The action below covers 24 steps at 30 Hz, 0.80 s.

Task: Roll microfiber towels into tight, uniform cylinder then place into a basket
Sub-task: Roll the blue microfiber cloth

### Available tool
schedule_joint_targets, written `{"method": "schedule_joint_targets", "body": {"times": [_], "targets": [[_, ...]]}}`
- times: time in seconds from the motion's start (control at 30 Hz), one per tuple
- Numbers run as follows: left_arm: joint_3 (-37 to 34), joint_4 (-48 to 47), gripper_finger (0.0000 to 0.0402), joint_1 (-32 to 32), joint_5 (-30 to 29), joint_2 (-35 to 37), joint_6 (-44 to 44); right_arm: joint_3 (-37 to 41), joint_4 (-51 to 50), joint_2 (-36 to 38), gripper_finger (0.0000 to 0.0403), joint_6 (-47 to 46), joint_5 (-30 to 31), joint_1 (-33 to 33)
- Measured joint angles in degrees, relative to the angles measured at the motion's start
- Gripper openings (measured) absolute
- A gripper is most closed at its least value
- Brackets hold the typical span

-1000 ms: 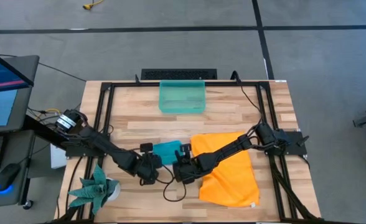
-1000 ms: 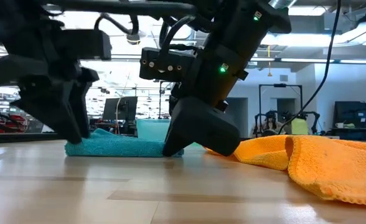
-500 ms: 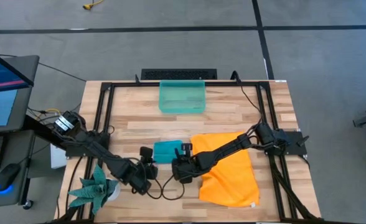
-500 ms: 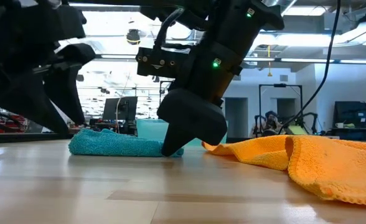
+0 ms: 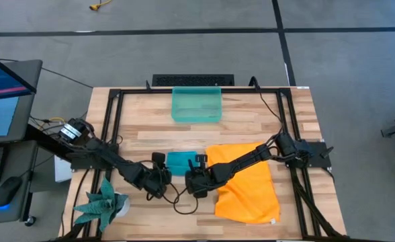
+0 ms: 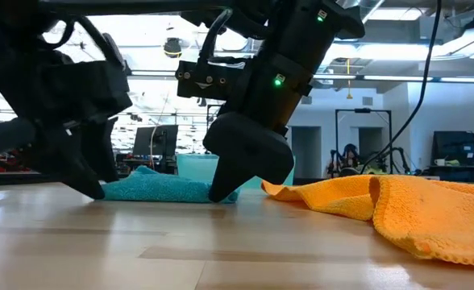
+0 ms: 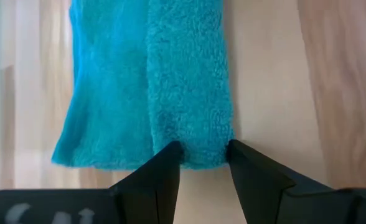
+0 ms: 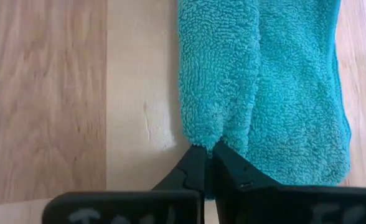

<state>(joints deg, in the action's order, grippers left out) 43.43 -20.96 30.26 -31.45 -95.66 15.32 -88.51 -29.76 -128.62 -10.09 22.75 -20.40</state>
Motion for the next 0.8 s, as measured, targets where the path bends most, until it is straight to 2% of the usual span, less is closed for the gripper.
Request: {"method": "schedule_joint_targets", "body": {"times": [0.2, 0.47, 0.63, 0.73, 0.8], "targets": [[-1.3, 4.8, 0.0132, -1.1, 2.1, 0.1, -2.0, 0.0, 0.0, 0.0, 0.0019, 0.0, -0.1, 0.0], [-1.3, 5.0, 0.0123, -3.0, 3.6, 0.1, 4.2, 0.0, 0.2, 0.0, 0.0029, 0.4, -0.2, -0.1], [-1.2, 5.5, 0.0069, -2.5, 5.9, 0.1, 4.7, 0.0, 0.2, 0.0, 0.002, 1.6, -0.5, -0.1], [-1.0, 5.6, 0.0024, -1.4, 7.0, 0.1, 6.1, 0.0, 0.1, 0.1, 0.0021, 2.5, -2.6, 0.0], [-0.9, 5.8, 0.001, -0.4, 8.6, 0.1, 7.5, -0.1, 0.7, 0.1, 0.0025, 2.5, -4.6, -0.1]]}}
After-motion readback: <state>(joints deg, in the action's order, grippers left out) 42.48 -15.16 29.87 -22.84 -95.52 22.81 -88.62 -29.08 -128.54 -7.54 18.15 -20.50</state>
